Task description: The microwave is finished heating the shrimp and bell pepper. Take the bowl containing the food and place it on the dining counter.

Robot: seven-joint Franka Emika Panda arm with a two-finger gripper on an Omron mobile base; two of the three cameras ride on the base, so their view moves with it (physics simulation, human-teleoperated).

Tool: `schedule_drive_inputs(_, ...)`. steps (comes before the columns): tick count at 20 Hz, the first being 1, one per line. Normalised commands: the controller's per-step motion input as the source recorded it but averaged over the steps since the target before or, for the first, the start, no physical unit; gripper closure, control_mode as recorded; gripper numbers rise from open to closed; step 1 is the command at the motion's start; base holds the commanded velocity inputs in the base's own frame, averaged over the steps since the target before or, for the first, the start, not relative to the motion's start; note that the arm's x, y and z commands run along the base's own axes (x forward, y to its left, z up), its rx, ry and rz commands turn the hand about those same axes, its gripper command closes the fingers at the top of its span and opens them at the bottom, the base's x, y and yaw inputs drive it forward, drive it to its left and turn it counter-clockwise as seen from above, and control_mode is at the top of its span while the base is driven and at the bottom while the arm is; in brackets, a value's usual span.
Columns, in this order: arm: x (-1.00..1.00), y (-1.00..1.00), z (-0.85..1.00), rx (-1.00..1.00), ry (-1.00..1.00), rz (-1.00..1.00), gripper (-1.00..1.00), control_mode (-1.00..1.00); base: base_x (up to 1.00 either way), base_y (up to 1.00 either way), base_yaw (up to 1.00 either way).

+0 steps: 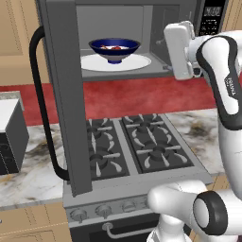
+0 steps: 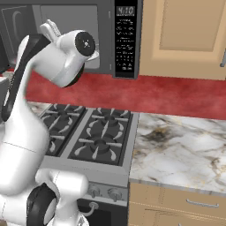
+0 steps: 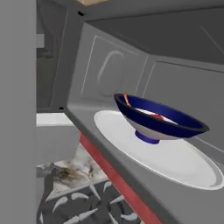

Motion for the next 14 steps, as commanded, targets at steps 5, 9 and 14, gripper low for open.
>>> schedule_drive_inputs(5, 0.84, 0.0, -0.15, 0.0, 0.14, -0.11, -1.0, -1.0, 0.0, 0.0, 0.0)
schedule_drive_inputs(9, 0.77, 0.0, -0.08, 0.0, 0.14, -0.13, -1.0, -1.0, 0.0, 0.0, 0.0)
schedule_drive_inputs(14, 0.71, 0.14, 0.0, 0.0, 0.12, -0.14, -1.0, -1.0, 0.0, 0.0, 0.0)
